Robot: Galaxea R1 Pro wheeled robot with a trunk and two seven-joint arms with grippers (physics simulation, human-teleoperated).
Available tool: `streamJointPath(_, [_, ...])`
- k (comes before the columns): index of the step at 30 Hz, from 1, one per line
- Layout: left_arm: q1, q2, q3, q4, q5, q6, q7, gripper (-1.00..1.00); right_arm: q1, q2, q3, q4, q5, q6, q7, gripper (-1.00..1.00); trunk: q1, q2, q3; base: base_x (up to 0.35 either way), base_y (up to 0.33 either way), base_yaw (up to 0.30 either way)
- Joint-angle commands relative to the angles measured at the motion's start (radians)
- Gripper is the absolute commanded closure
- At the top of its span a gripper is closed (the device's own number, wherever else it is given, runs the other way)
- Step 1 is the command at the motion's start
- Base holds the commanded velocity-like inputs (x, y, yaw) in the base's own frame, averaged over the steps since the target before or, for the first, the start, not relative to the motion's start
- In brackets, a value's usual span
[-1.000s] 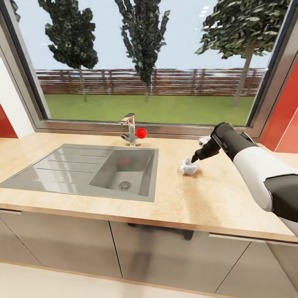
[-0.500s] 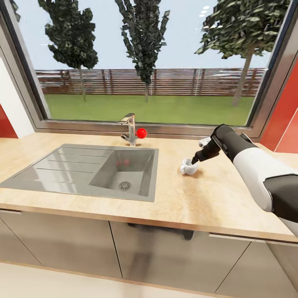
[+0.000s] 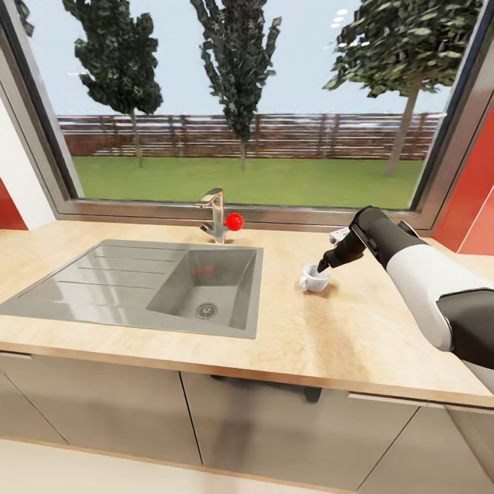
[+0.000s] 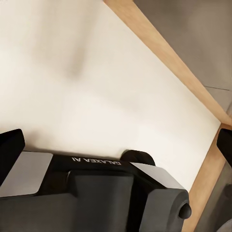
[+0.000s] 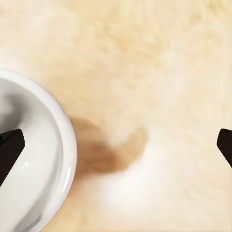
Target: Set up a coffee station on the kitchen countertop: keep the coffee maker on the countertop, move the bottle of coffee from the kitchen shelf to the counter next to the coffee maker, place a paper coffee filter on top of the coffee maker, put the saucer next to the coffee maker with the coffee cup on the saucer, and place the electric kettle next to the coffee maker.
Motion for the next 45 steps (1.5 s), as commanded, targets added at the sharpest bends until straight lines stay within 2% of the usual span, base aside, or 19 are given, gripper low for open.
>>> streamJointPath(1, [0.0,0.0,-0.006,-0.001,0.011,0.009,-0.003,-1.0,0.0,-0.001,0.003,-0.002,0.01,0.001,0.01,-1.0,0.0,0.0,-0.001,0.005,0.0,0.0])
streamJointPath(9, [0.0,0.0,-0.006,-0.001,0.011,0.009,-0.003,-1.0,0.0,-0.001,0.003,-0.001,0.01,0.001,0.01,-1.0,0.0,0.0,-0.001,0.001,0.0,0.0])
streamJointPath(13, [0.0,0.0,-0.006,-0.001,0.011,0.009,-0.003,-1.0,0.0,-0.001,0.003,-0.001,0.01,0.001,0.01,-1.0,0.015,-0.028,-0.014,0.0,0.0,0.0])
streamJointPath(19, [0.0,0.0,-0.006,-0.001,0.011,0.009,-0.003,-1.0,0.0,-0.001,0.003,0.0,0.01,0.001,0.011,-1.0,0.015,-0.028,-0.014,0.0,0.0,0.0])
streamJointPath(23, [0.0,0.0,-0.006,-0.001,0.011,0.009,-0.003,-1.0,0.0,-0.001,0.003,0.0,0.01,0.002,0.012,-1.0,0.031,-0.056,-0.026,0.0,0.0,0.0])
streamJointPath(45, [0.0,0.0,-0.006,-0.001,0.011,0.009,-0.003,-1.0,0.0,-0.001,0.003,0.0,0.01,0.004,0.013,-1.0,0.034,-0.063,-0.029,0.0,0.0,0.0])
